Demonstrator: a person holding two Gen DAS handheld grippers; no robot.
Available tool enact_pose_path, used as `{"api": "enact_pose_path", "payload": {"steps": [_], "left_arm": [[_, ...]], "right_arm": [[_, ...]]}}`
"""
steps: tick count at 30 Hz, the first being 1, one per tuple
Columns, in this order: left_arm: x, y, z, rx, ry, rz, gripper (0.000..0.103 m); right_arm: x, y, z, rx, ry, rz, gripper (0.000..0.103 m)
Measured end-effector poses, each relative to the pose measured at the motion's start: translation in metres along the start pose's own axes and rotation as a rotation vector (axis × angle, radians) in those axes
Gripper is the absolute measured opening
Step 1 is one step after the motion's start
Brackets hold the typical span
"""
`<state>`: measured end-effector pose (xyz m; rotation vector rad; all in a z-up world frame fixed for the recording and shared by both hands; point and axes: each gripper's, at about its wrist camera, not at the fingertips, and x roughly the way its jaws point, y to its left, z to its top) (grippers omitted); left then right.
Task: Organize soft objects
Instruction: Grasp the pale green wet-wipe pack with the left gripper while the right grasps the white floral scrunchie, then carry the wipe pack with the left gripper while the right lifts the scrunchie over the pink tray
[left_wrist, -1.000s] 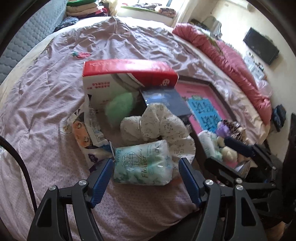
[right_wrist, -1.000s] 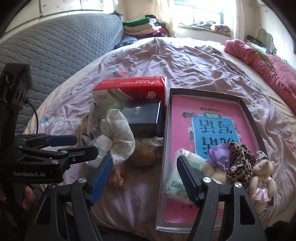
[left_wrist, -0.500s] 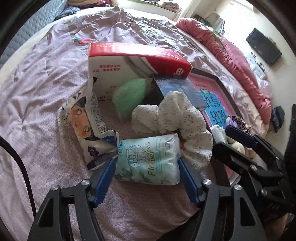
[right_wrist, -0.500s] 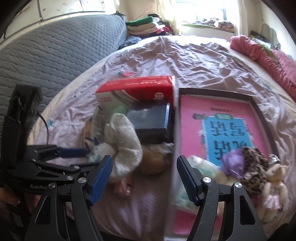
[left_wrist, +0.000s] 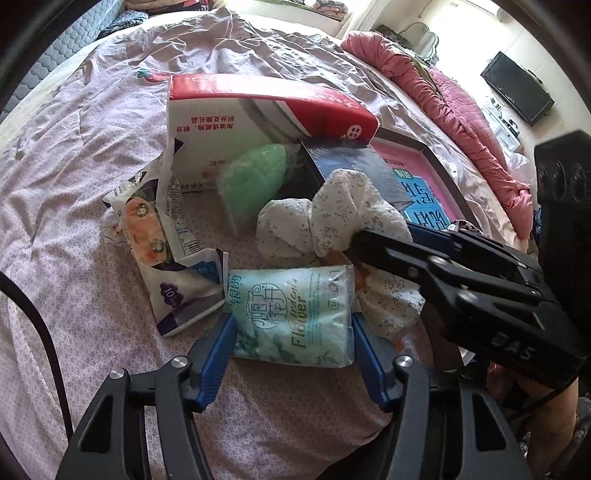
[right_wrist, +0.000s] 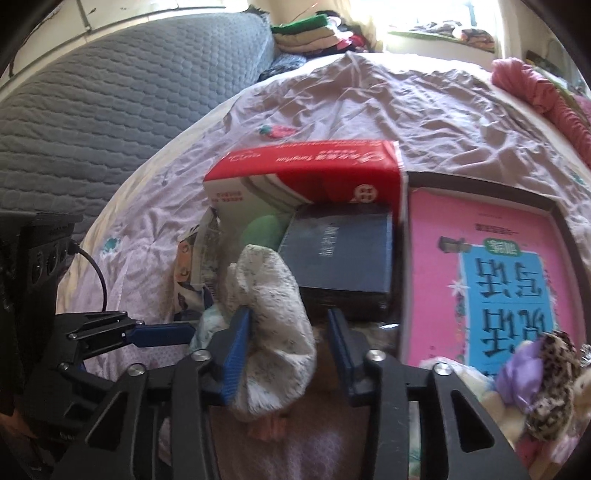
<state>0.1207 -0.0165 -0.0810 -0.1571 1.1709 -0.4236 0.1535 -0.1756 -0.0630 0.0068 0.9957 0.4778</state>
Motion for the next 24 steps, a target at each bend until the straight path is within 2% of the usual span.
{"api": "enact_pose_path", "payload": {"steps": [3,7,9,10,12,15,19,24], "left_arm": [[0.002,0.000,0.000,0.000,0.002,-0.002,0.061],[0.004,-0.002,0.001,-0.004,-0.008,-0.019,0.051],[0.003,-0.004,0.002,0.003,-0.028,-0.036,0.041],[0.003,-0.006,0.003,0.013,-0.034,-0.034,0.039],[0.000,-0.013,0.002,0.045,-0.055,-0.023,0.028],[-0.004,-0.020,0.003,0.068,-0.078,0.002,0.020],[-0.011,-0.024,0.004,0.075,-0.096,0.002,0.019],[-0.016,-0.024,0.002,0.085,-0.106,0.023,0.019]], "right_arm": [[0.004,0.004,0.001,-0.016,0.001,0.016,0.017],[0.001,0.008,-0.003,-0.040,-0.028,-0.002,0.010],[-0.005,0.006,-0.005,-0.031,-0.051,-0.008,0.009],[-0.010,0.005,-0.006,-0.022,-0.065,-0.011,0.009],[-0.018,0.002,-0.008,-0.009,-0.086,-0.012,0.009],[-0.031,-0.002,-0.009,0.007,-0.121,-0.015,0.009],[-0.047,-0.006,-0.008,0.023,-0.160,-0.013,0.009],[-0.039,-0.008,-0.012,0.041,-0.122,0.013,0.011]]}}
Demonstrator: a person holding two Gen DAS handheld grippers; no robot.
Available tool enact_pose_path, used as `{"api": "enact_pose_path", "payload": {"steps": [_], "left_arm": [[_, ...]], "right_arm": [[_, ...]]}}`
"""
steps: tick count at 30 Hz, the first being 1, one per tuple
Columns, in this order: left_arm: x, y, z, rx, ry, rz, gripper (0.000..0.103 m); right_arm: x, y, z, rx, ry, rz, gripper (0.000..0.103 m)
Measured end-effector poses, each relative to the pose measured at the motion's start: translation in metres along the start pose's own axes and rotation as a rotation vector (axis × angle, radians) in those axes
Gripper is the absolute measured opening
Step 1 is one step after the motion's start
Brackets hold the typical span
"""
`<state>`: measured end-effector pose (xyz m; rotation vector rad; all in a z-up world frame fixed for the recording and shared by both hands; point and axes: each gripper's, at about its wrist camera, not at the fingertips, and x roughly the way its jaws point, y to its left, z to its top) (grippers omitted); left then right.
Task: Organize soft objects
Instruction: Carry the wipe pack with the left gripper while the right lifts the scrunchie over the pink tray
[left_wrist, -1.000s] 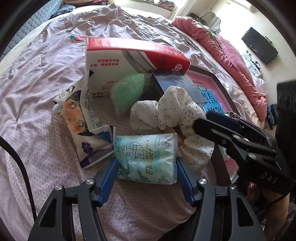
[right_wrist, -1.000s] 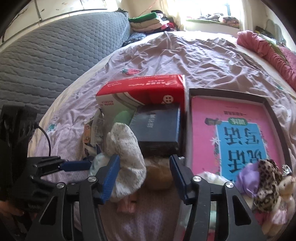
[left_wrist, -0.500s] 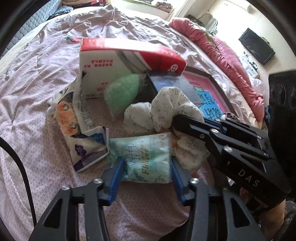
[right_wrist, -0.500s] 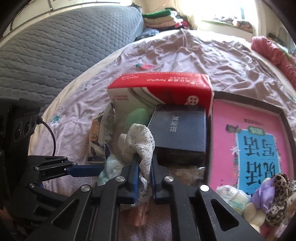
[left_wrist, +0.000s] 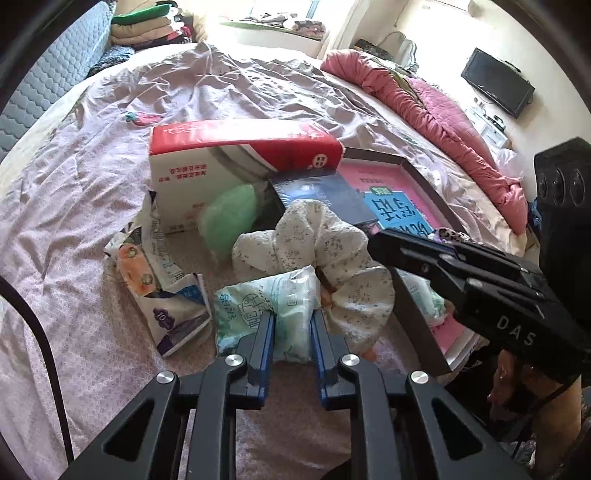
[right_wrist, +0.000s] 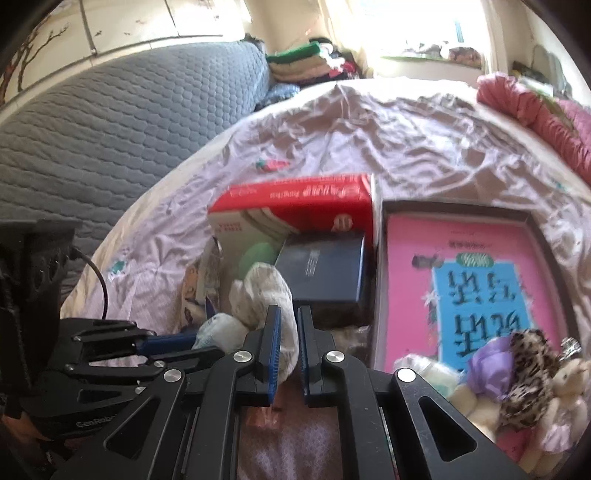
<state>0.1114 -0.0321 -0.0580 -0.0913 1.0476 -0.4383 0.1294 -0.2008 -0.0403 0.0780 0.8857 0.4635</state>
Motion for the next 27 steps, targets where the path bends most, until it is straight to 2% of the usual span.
{"api": "enact_pose_path", "payload": {"steps": [5,10,18,20,22,25,27], "left_arm": [[-0.011,0.003,0.000,-0.007,-0.013,0.000,0.019],[-0.024,0.003,0.002,-0.004,-0.043,-0.005,0.019],[-0.027,0.009,0.003,-0.023,-0.053,-0.015,0.019],[-0.027,0.010,0.003,-0.027,-0.053,-0.016,0.019],[-0.027,0.010,0.003,-0.030,-0.054,-0.018,0.019],[-0.027,0.011,0.003,-0.031,-0.056,-0.018,0.019],[-0.030,0.011,0.004,-0.034,-0.065,-0.022,0.019]], "right_arm": [[0.009,0.003,-0.001,-0.010,0.034,0.004,0.019],[0.025,0.009,-0.003,-0.022,0.073,0.010,0.037],[0.041,0.018,-0.002,-0.089,0.091,-0.037,0.038],[0.043,0.019,-0.003,-0.098,0.091,-0.042,0.030],[0.043,0.018,-0.004,-0.096,0.090,-0.032,0.014],[0.035,0.020,-0.005,-0.116,0.063,-0.043,0.007],[0.025,0.023,-0.004,-0.136,0.022,-0.058,0.006]]}}
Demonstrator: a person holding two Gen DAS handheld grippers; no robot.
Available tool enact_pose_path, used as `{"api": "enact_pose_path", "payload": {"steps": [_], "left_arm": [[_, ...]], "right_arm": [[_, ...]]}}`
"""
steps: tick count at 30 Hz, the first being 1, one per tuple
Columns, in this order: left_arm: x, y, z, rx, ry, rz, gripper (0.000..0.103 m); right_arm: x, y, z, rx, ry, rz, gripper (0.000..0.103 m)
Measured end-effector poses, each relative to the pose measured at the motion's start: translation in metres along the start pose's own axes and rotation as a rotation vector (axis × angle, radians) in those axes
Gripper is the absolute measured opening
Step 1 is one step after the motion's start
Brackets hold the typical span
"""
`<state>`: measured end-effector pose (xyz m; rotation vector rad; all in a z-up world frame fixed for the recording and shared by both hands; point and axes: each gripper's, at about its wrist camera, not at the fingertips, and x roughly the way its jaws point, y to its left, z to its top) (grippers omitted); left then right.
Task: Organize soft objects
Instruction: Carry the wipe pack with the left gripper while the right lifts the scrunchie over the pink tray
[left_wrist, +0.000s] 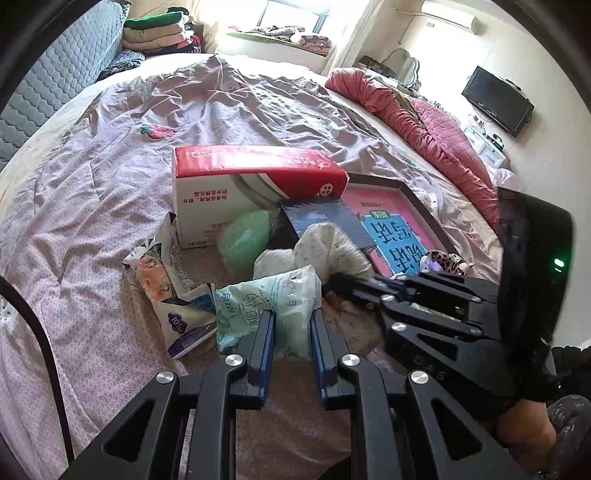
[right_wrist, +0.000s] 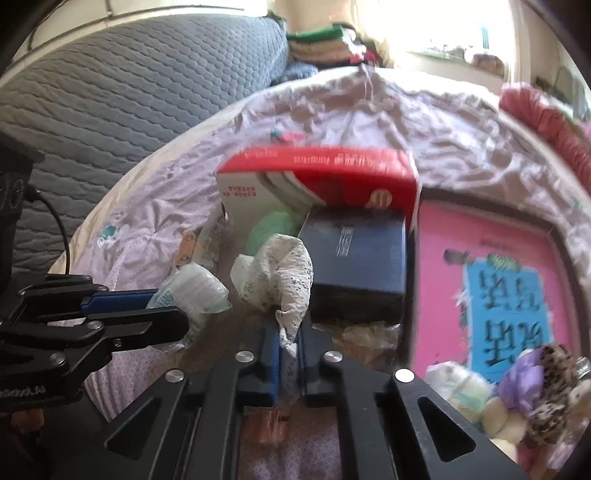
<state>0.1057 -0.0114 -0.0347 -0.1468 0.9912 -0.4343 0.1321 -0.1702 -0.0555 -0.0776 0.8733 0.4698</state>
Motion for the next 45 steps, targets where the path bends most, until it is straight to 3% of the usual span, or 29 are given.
{"api": "enact_pose_path", "payload": {"steps": [8,20,33,45], "left_arm": [[-0.016,-0.017,0.005,0.016,-0.048,-0.009,0.019],[-0.028,-0.082,0.012,0.111,-0.087,-0.044,0.019],[-0.004,-0.146,0.015,0.197,-0.051,-0.069,0.019],[0.029,-0.182,0.025,0.237,-0.018,-0.046,0.019]], "right_arm": [[-0.052,-0.012,0.009,0.043,-0.134,-0.019,0.006],[-0.116,-0.051,-0.001,0.129,-0.222,-0.088,0.006],[-0.181,-0.104,-0.016,0.235,-0.332,-0.150,0.006],[-0.209,-0.122,-0.021,0.263,-0.382,-0.170,0.006]]}}
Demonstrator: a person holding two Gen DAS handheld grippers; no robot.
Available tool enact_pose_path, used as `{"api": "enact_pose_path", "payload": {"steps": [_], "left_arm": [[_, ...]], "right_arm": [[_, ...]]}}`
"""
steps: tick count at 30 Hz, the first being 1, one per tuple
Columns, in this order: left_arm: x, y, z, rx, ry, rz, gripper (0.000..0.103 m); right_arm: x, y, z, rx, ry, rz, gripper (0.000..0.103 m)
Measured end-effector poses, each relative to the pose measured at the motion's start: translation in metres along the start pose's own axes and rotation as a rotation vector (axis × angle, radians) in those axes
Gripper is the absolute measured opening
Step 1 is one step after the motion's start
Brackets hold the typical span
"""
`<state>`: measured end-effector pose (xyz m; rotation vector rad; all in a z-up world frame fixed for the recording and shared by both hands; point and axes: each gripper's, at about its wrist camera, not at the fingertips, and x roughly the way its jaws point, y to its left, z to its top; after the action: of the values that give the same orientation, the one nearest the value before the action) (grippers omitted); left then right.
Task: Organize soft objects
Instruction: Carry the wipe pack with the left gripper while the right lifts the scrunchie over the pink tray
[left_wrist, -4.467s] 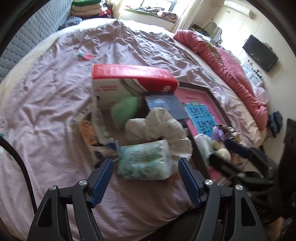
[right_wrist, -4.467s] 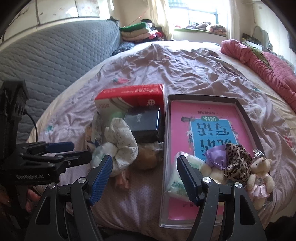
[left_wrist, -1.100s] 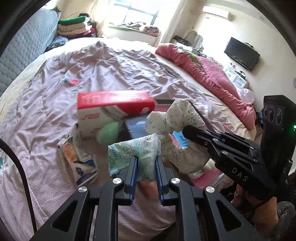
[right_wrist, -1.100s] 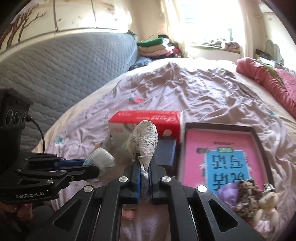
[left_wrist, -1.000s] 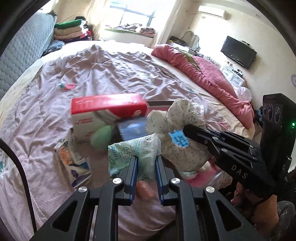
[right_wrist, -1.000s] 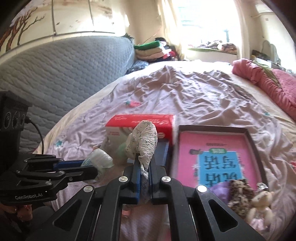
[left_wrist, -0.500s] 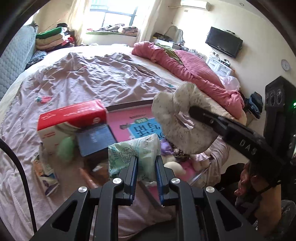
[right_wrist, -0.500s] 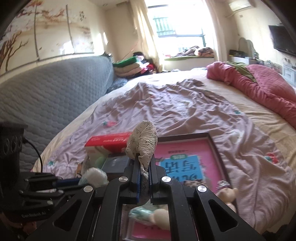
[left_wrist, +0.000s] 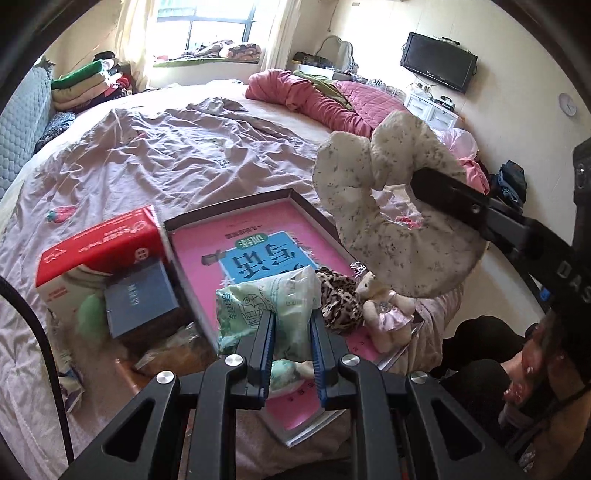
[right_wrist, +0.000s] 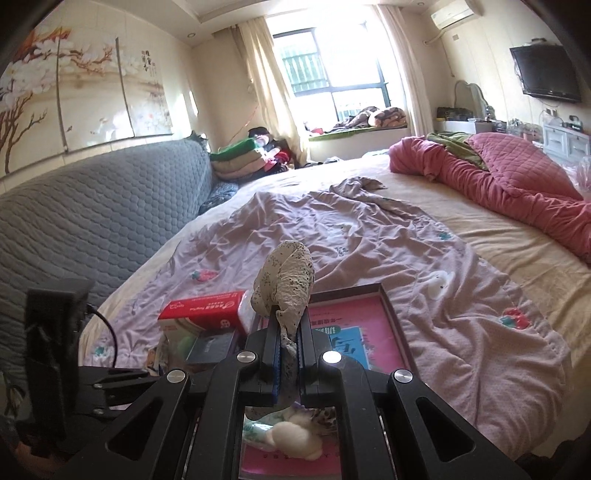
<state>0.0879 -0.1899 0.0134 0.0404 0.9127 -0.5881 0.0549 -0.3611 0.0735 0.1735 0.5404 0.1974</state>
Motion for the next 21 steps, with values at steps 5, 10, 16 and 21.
{"api": "enact_pose_path", "payload": {"steps": [5,10,16,21], "left_arm": [[0.010,-0.003,0.002,0.004,0.012,0.012,0.019],[0.020,-0.001,0.002,-0.003,0.031,0.020,0.019],[0.036,0.000,-0.003,-0.003,0.061,0.035,0.019],[0.047,-0.003,-0.007,0.014,0.080,0.058,0.019]], "right_arm": [[-0.004,-0.005,0.003,0.014,-0.014,0.000,0.006],[-0.004,-0.011,0.001,0.030,-0.010,-0.002,0.007],[0.006,-0.022,-0.010,0.067,0.023,0.020,0.007],[0.023,-0.039,-0.025,0.141,0.075,0.045,0.007]]}}
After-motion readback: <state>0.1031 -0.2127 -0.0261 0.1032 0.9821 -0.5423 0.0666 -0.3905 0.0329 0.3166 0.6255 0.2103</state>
